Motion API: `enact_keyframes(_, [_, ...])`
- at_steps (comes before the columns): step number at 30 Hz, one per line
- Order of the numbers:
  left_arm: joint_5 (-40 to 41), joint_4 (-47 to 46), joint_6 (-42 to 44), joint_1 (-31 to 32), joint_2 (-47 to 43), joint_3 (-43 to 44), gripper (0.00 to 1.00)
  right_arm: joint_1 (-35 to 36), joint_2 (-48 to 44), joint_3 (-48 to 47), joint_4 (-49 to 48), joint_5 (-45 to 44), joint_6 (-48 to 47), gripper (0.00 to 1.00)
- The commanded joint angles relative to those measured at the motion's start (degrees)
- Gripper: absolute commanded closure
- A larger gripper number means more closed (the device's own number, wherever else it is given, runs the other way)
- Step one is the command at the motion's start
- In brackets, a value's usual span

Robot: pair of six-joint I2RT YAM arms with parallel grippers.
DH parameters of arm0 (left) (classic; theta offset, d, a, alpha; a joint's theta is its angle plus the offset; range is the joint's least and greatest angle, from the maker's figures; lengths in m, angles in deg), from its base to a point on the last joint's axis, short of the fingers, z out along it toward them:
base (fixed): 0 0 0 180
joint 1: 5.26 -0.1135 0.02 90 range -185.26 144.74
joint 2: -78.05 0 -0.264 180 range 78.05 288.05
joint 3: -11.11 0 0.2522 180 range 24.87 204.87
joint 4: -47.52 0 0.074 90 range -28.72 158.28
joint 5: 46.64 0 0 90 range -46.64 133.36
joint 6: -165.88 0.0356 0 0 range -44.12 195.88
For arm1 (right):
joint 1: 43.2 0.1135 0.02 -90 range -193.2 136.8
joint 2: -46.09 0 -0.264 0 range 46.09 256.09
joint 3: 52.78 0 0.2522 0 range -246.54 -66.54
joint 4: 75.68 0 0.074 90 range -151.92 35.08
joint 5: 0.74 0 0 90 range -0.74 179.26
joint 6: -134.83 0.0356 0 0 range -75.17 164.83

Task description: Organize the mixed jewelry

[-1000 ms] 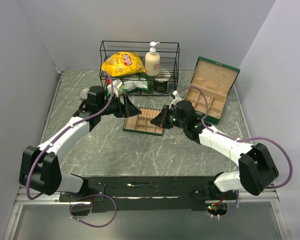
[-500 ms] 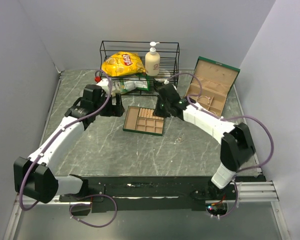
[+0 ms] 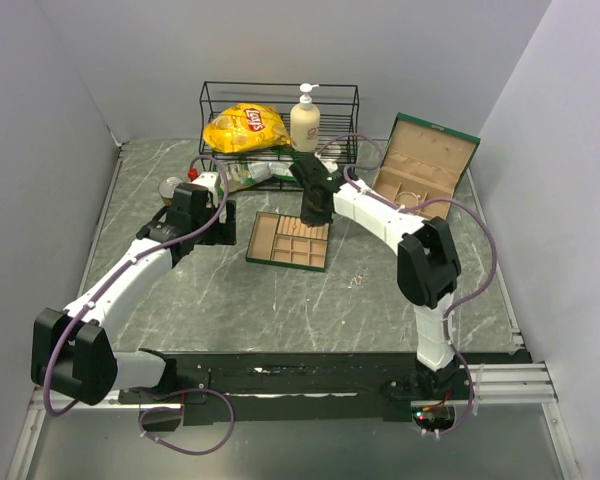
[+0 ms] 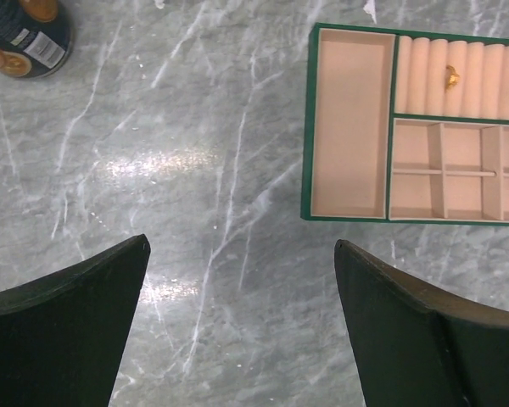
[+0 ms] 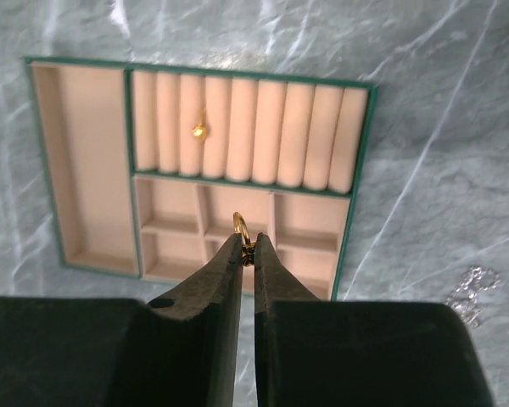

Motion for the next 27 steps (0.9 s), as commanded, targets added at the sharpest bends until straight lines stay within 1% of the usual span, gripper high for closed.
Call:
enact_keyframes(1, [2.46, -1.55, 0.35, -0.17, 0.16, 1.01, 0.04, 0.31, 3.40, -5.23, 6.29, -6.15, -1.21, 1.00])
enact_keyframes(7, [1.49, -1.20, 0.35, -0.17, 1.39, 1.71, 0.04, 0.05, 7.62, -9.01, 9.89, -9.14, -2.45, 1.00])
enact_keyframes(18, [2.19, -0.50, 0.53, -0.17, 2.88, 2.07, 0.04, -1.97, 11.23, -10.86, 9.72, -9.15, -3.33, 1.00])
enact_keyframes(27, [1.75, -0.24, 0.53, -0.17, 3.85, 2.42, 0.04, -2.77, 12.11, -11.57, 8.76, -8.62, -4.20, 1.00])
